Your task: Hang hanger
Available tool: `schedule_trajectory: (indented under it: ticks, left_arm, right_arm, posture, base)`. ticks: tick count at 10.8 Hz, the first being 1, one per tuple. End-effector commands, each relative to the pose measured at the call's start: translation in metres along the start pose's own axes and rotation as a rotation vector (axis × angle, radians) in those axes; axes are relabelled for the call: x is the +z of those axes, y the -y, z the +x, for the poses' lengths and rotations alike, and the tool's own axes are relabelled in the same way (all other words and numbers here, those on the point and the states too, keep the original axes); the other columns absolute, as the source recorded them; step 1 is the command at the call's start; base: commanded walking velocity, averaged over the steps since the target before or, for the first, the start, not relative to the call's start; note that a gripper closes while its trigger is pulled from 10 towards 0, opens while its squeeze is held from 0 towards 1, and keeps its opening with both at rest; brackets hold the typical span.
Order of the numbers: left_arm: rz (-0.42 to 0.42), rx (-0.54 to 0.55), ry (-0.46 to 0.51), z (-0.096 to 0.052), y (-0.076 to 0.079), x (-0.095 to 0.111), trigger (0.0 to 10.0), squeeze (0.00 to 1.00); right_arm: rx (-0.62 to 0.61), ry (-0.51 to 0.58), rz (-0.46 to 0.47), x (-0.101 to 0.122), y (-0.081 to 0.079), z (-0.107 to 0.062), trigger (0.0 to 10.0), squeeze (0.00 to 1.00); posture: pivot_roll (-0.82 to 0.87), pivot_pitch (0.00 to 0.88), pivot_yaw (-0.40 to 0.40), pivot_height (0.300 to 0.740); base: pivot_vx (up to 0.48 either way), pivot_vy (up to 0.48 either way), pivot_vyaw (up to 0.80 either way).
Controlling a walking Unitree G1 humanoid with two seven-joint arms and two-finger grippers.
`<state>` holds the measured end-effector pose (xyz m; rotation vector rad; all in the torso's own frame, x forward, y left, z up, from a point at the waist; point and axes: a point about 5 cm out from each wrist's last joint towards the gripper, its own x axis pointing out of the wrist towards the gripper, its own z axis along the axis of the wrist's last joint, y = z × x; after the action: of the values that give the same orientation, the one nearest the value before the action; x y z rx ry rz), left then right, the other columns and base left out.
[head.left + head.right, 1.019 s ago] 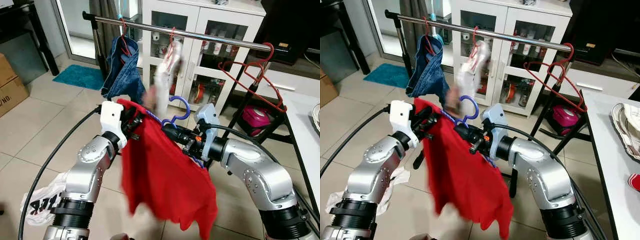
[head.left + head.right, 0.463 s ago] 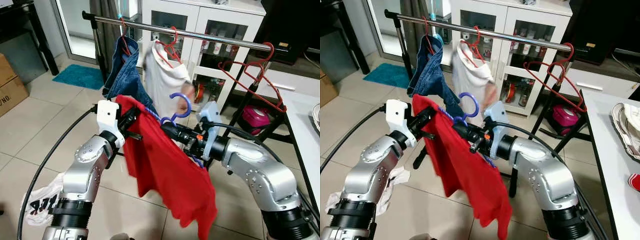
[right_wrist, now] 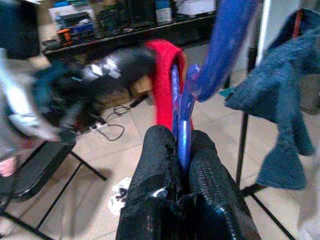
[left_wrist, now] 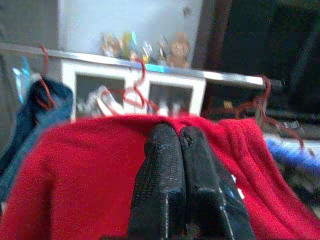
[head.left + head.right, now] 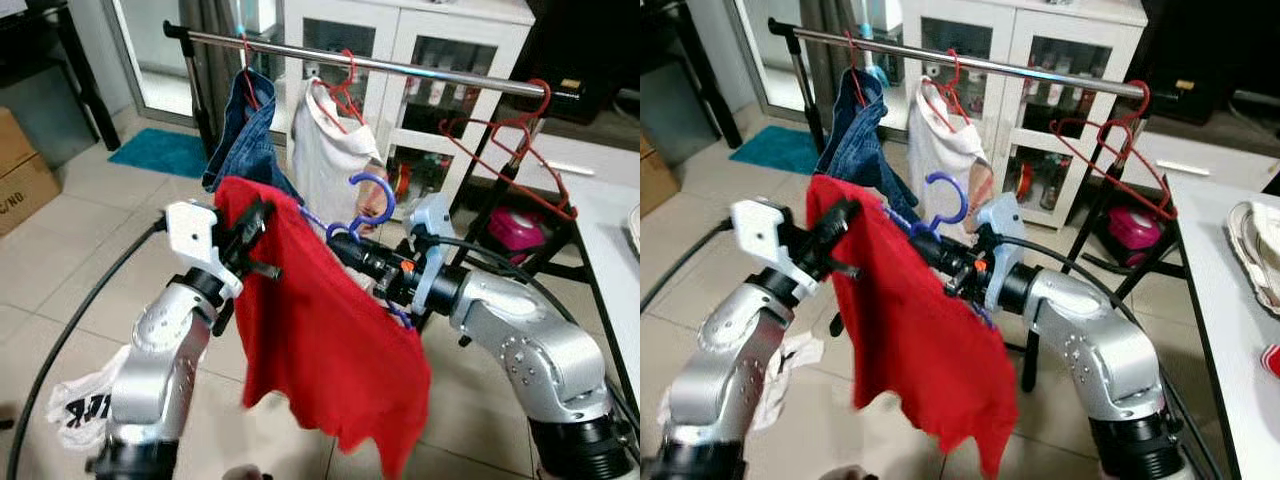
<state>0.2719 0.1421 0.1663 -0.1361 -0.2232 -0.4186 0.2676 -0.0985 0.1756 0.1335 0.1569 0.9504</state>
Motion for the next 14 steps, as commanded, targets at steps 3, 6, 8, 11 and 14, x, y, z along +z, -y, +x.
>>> schedule_trajectory:
  ticks: [3, 6, 8, 11, 14]
  left_arm:
    - [0.052, 0.119, 0.097, -0.014, 0.014, 0.012, 0.0, 0.00]
    - [0.111, 0.326, 0.205, -0.019, -0.012, 0.033, 0.0, 0.00]
    - [0.204, 0.416, 0.199, -0.016, -0.048, 0.051, 0.0, 0.00]
    - [0.359, 0.548, 0.112, -0.022, -0.106, 0.071, 0.0, 0.00]
    - [0.471, 0.691, -0.044, -0.035, -0.155, 0.066, 0.0, 0.00]
  right_arm:
    - [-0.082, 0.017, 0.010, 0.006, 0.006, 0.006, 0.0, 0.00]
    - [-0.178, 0.010, -0.014, 0.008, 0.019, 0.009, 0.0, 0.00]
    - [-0.190, -0.117, -0.049, -0.006, 0.026, -0.001, 0.0, 0.00]
    - [-0.187, -0.194, -0.071, -0.018, 0.033, -0.022, 0.0, 0.00]
    - [0.090, -0.030, 0.034, 0.003, 0.012, -0.039, 0.0, 0.00]
  posture:
    - [-0.06, 0.000, -0.003, 0.740]
    - [-0.06, 0.000, -0.003, 0.740]
    - [-0.06, 0.000, 0.009, 0.740]
    - [-0.05, 0.000, 0.010, 0.740]
    - [-0.06, 0.000, 0.021, 0.740]
  base:
    - [0.000, 0.000, 0.00]
    - [0.000, 0.000, 0.00]
    - [0.000, 0.000, 0.00]
    - [0.000, 0.000, 0.00]
    - [0.000, 0.000, 0.00]
